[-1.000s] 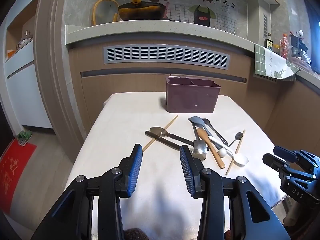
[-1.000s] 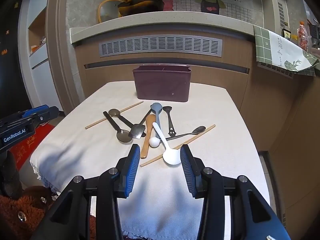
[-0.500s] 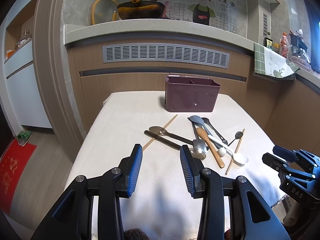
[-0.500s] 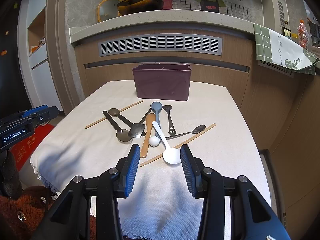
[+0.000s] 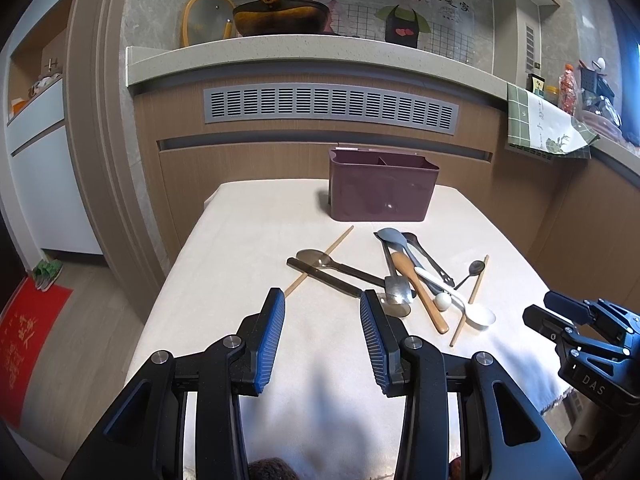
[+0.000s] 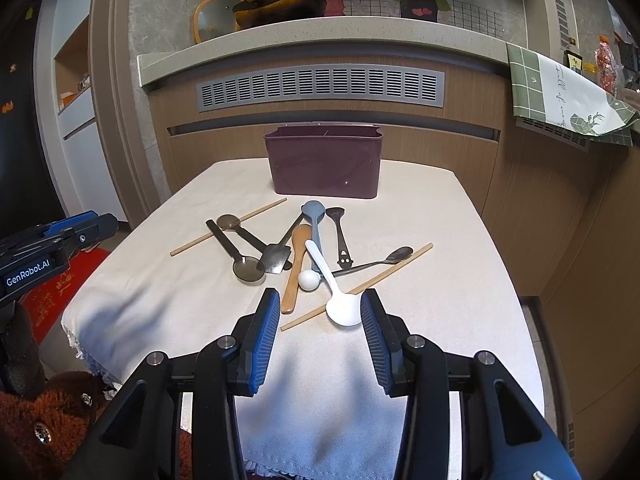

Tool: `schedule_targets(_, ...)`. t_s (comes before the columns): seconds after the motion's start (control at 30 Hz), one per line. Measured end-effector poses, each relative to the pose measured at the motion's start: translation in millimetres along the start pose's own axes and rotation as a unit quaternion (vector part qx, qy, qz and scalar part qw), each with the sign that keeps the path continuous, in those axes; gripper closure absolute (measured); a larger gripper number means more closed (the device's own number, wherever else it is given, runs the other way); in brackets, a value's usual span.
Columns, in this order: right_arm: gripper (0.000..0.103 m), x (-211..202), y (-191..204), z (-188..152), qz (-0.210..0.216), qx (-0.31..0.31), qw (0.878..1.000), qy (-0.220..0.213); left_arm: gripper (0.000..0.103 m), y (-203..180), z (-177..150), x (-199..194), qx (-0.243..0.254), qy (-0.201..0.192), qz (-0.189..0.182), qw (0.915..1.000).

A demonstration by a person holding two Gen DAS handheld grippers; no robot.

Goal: Organize utensils

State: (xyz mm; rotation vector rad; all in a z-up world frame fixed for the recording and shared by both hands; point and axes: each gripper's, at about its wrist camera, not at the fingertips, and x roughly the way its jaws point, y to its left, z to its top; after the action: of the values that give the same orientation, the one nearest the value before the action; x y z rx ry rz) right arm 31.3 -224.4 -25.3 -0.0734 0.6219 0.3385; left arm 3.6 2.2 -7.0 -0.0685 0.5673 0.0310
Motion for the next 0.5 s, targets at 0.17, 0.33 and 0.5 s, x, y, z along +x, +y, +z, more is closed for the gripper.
schedule_targets(0.17, 0.063, 0.1, -0.3, -0.1, 0.000, 0.000, 1.000, 0.000, 0.063, 0.1, 0.7, 0.3, 0.000, 0.000, 0.000, 1.0000)
schedule_targets(0.33, 0.063, 0.3, -0.5, -0.7, 0.000, 0.000, 1.000, 0.000, 0.063, 0.4, 1.5, 0.3, 0.000, 0.001, 0.000, 1.0000)
schedule_targets(0.5, 0.063, 0.3, -1.1, -0.8, 0.000, 0.001, 1.000, 0.000, 0.063, 0.8, 1.5, 0.6, 0.000, 0.001, 0.000, 1.0000)
